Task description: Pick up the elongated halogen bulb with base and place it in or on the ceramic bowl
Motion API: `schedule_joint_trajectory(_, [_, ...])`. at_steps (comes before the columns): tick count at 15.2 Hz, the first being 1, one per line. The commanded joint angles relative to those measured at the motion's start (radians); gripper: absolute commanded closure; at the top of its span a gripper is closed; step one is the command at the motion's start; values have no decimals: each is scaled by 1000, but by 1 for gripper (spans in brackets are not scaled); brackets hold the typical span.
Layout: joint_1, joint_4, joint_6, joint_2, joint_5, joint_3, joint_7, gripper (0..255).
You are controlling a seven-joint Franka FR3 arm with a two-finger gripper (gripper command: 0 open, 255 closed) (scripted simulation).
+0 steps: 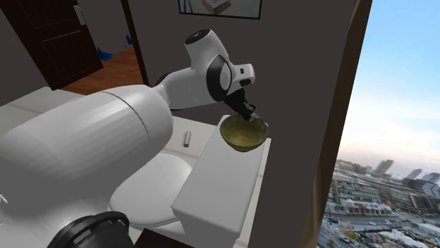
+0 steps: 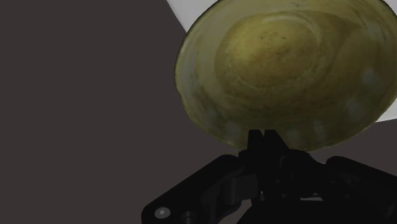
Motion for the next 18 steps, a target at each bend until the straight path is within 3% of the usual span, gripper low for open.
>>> schedule_joint_trajectory(1, [-2,-14,23,11,-8,1,10,255])
schedule_joint_trajectory(8, [-7,-104,117,20,-35,4,52,255])
schedule_joint_trajectory(16, [-7,-104,117,20,-35,4,52,255])
schedule_joint_trajectory(17, [-7,-104,117,20,-35,4,52,0])
schedule_joint_trajectory(18, [-7,-104,117,20,-35,4,52,0])
